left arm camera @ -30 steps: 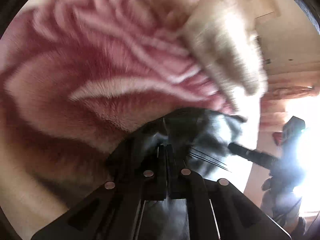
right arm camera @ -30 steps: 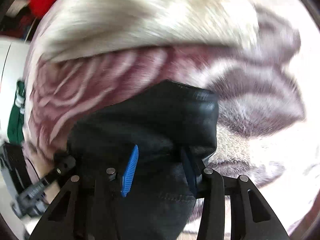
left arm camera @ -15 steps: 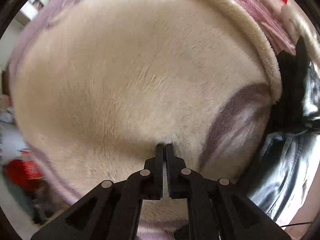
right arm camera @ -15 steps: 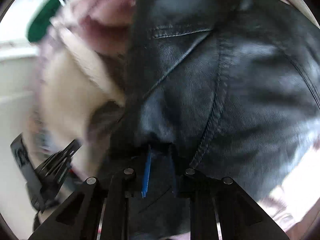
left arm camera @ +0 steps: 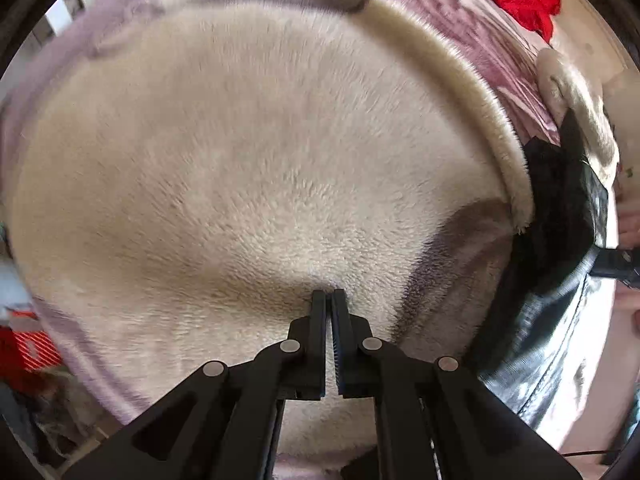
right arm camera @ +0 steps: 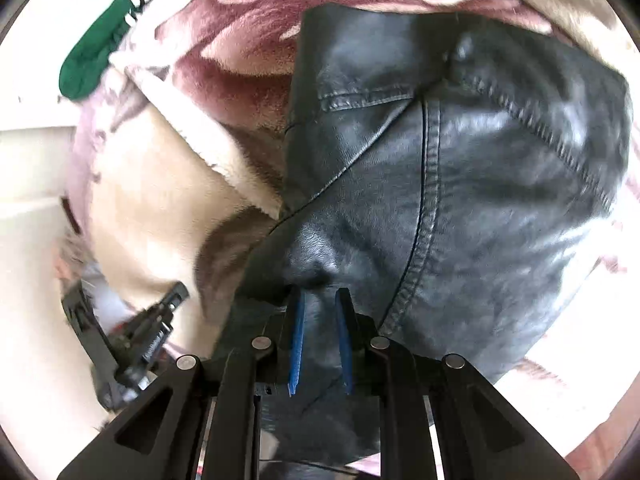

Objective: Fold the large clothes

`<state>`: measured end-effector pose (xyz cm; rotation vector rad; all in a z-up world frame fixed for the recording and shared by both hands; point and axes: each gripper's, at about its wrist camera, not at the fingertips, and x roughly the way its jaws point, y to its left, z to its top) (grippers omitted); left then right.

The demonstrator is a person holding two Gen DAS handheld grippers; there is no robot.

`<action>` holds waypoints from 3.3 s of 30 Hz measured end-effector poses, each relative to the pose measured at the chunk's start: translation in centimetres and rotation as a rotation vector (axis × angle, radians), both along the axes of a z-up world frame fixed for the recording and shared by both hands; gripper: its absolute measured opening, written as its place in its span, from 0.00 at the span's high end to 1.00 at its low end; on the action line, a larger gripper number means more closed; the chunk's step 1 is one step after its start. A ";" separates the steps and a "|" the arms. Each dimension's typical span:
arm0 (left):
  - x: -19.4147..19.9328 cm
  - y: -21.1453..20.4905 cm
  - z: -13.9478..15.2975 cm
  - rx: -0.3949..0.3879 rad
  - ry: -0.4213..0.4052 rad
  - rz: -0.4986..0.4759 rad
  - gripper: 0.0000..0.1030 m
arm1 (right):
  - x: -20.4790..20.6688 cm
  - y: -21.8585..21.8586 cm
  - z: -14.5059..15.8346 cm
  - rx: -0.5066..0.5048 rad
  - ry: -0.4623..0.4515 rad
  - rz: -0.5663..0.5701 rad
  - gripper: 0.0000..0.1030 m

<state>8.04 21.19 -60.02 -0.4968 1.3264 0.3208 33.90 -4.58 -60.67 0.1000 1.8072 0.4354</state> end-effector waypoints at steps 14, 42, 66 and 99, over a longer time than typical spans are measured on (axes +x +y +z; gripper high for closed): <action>1.5 -0.3 -3.5 0.132 0.025 -0.105 0.95 | -0.8 -8.2 0.0 0.268 0.051 -0.268 0.38; 14.2 -10.5 -2.6 -0.174 0.000 -0.361 0.35 | 0.8 -18.6 -7.9 0.013 0.029 -0.397 1.00; 7.4 -6.6 5.4 -0.230 -0.206 -0.164 0.38 | -3.9 -20.5 -3.7 0.273 0.109 -0.427 0.17; 9.6 -11.0 -1.4 -0.415 -0.149 -0.171 0.96 | 8.0 -19.0 -12.6 0.857 0.006 -0.522 0.85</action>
